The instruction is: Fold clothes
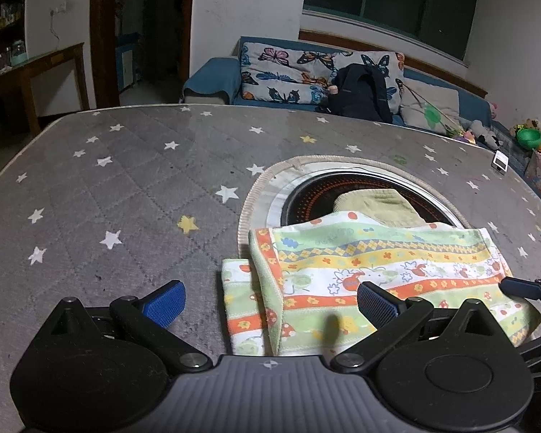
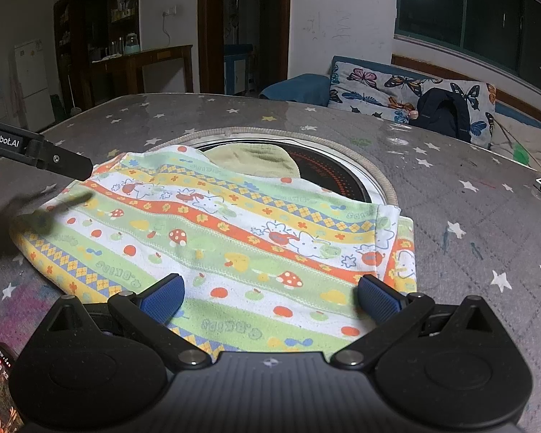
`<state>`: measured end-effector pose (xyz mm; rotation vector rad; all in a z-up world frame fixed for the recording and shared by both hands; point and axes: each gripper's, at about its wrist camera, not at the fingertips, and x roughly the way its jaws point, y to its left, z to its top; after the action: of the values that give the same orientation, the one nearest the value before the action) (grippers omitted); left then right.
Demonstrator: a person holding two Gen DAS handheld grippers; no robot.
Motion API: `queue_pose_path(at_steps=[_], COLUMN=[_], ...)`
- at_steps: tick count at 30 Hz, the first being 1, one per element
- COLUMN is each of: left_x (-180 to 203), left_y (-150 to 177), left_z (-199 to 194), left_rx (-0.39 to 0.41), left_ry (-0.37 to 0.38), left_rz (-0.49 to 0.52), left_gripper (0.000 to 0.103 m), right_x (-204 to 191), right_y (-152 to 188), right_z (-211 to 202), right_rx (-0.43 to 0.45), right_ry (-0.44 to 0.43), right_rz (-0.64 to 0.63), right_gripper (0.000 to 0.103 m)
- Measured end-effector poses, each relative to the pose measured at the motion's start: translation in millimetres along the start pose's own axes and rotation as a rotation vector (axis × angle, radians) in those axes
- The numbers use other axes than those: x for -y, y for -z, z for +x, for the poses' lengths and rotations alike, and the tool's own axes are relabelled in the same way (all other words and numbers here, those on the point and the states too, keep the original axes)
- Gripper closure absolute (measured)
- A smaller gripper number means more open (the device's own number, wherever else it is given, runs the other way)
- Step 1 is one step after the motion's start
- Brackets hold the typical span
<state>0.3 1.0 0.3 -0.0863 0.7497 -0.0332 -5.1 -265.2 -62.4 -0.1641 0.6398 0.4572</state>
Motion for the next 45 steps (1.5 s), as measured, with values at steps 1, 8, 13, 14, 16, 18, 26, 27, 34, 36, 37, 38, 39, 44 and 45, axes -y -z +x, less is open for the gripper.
queue_pose_path(at_steps=[1,8,13,14,16,18,26,27,34,36,37,38,39,44,45], left_x=[-3,-28,-52,-55,-57,-59,-66,-67,-74,-74,-74,-72,-70,-52,-48], left_y=[-1,-10,-13,-12,-10,-7,3,5,11,10,10,10,9,5,3], left_z=[0,2,4,5,8,9,2,3,6,8,9,11,13,31,34], left_rx=[0.0,-0.001,-0.021,-0.029,-0.04,-0.048,-0.093,-0.101,-0.139,-0.15,-0.155,-0.16,-0.166,-0.197,-0.197], left_ry=[-0.003,-0.026,-0.044,-0.042,-0.039,-0.031,0.042,0.051,0.154,0.215,0.247,0.277,0.303,0.386,0.399], left_rz=[-0.005,-0.06,-0.136,-0.145,-0.157,-0.166,-0.231,-0.243,-0.38,-0.429,-0.451,-0.469,-0.48,-0.511,-0.511], left_gripper=[0.0,0.0,0.001,0.001,0.001,0.001,0.0,0.0,0.0,0.0,0.0,0.0,0.0,0.0,0.0], right_x=[-1,-20,-65,-74,-92,-113,-154,-155,-130,-117,-112,-107,-103,-94,-93], right_y=[0,-8,-22,-25,-29,-29,-26,-25,-34,-41,-43,-44,-45,-42,-42], right_z=[0,-10,-22,-24,-27,-23,4,7,-4,-13,-17,-20,-22,-30,-32], right_rx=[-0.001,0.014,0.037,0.042,0.047,0.044,0.039,0.036,0.071,0.093,0.099,0.104,0.109,0.116,0.118], right_ry=[-0.002,-0.058,-0.234,-0.27,-0.332,-0.37,-0.351,-0.347,-0.405,-0.42,-0.426,-0.432,-0.437,-0.451,-0.453], right_rz=[-0.002,-0.055,-0.189,-0.216,-0.271,-0.345,-0.451,-0.443,-0.256,-0.189,-0.16,-0.135,-0.117,-0.08,-0.075], right_gripper=[0.0,0.023,0.028,0.032,0.034,0.037,0.051,0.054,0.094,0.094,0.094,0.094,0.094,0.095,0.095])
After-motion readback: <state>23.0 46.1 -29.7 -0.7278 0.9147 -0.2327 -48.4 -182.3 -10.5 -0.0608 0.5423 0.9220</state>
